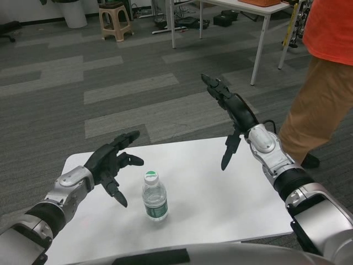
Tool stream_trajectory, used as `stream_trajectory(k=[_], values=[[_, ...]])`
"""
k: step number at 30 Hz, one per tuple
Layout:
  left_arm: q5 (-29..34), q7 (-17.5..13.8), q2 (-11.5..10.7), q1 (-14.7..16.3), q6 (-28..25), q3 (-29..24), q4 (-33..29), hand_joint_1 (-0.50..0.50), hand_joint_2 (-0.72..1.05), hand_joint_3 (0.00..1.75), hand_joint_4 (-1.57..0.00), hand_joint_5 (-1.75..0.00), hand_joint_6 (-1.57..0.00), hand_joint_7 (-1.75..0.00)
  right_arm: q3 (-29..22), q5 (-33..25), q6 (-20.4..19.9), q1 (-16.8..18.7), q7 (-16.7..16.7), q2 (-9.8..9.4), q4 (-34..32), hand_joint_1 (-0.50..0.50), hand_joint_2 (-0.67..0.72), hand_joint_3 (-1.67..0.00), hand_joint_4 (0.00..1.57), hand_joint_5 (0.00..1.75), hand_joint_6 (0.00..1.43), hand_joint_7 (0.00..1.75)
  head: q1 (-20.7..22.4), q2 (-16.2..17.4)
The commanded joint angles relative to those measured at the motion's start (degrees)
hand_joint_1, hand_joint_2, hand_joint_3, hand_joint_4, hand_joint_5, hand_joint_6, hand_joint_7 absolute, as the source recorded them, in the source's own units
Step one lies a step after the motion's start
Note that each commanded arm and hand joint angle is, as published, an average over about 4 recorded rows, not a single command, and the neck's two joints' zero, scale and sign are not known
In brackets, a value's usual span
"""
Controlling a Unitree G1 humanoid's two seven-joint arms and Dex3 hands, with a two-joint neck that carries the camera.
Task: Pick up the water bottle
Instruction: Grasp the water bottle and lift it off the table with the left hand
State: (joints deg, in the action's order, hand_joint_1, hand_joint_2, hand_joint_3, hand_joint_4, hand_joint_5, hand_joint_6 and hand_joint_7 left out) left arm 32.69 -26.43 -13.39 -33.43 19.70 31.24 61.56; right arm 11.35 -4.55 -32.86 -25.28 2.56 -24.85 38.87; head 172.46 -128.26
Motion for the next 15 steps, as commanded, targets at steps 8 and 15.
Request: stream_trajectory(k=[8,15], values=[[0.03,3.71,4.6,-6.29,-2.58,8.73,8.86,-0.5,-0.37,0.09,0.0,-1.36,0.0,-0.12,0.73,-0.28,-0.19,-0.12,-0.27,-0.53,0.94,-0.46,0.6,0.0,0.0,0.0,0.0,0.0,0.33,0.02],[0.82,4.48,5.96,-8.31,-5.5,14.93,10.77,-0.5,-0.37,0.07,0.0,-1.33,0.0,-0.14,1.24,-0.37,-0.19,-0.38,-0.27,-0.64,1.12,-0.46,0.6,0.0,0.0,0.0,0.0,0.0,0.81,0.43]])
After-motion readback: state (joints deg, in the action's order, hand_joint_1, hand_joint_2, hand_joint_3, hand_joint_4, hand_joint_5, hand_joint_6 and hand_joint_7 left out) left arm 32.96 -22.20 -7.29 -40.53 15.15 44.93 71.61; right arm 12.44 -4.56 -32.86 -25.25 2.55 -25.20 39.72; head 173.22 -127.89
